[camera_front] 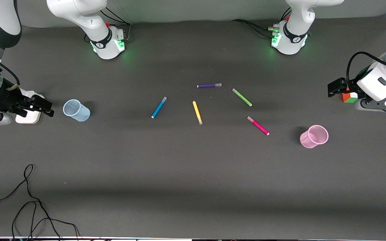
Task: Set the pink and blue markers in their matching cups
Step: 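Move the right gripper toward the blue marker while the left gripper reaches the pink marker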
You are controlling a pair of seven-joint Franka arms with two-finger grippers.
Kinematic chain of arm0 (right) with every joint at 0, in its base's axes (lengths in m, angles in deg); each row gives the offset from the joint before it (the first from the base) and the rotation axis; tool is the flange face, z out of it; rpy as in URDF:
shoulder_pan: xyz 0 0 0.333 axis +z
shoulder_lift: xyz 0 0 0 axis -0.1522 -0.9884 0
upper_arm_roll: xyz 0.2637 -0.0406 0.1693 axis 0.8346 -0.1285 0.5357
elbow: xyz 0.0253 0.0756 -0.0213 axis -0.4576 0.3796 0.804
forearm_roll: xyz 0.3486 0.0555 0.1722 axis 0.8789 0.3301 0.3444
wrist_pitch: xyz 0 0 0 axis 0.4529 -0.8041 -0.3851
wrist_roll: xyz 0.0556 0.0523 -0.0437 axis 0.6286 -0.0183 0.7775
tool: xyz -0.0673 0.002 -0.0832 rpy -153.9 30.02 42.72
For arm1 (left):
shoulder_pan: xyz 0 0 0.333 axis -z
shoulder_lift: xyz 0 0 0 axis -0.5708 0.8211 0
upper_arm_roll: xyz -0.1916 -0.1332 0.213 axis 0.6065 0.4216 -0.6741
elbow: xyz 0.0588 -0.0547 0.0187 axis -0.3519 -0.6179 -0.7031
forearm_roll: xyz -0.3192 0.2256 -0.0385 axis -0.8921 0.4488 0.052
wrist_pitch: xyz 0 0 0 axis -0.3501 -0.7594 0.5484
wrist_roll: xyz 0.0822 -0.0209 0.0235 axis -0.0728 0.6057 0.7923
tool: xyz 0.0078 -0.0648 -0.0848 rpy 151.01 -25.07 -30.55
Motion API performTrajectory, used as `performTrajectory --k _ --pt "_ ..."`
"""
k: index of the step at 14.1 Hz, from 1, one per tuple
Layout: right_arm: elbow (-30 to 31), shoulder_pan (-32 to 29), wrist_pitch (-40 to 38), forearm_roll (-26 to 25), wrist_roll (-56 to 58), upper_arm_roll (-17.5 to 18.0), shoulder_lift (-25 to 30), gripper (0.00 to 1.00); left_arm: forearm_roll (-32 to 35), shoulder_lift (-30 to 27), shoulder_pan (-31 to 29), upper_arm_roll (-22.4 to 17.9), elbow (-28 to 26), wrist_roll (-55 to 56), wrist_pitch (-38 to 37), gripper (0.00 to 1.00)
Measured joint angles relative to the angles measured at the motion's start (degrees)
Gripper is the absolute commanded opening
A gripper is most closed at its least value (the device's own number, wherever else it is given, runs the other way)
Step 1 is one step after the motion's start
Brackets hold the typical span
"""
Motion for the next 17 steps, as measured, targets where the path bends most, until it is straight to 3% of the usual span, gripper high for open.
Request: performTrajectory --k 10,14,17 --pt "0.2 0.0 -1.5 0.0 0.0 0.3 -0.2 1.00 -0.1 2.7 0.0 -0.4 2.2 1.3 -0.4 1.00" --pt "0.5 0.3 -2.1 0.6 -1.5 1.6 -2.5 1.00 -1.8 2.6 1.9 1.1 2.8 16.9 -1.2 1.00" --pt "0.8 0.5 -2.5 4.9 -8.8 4.3 -6.1 1.00 -2.5 2.7 4.1 5.6 2.7 33.3 -1.2 1.00"
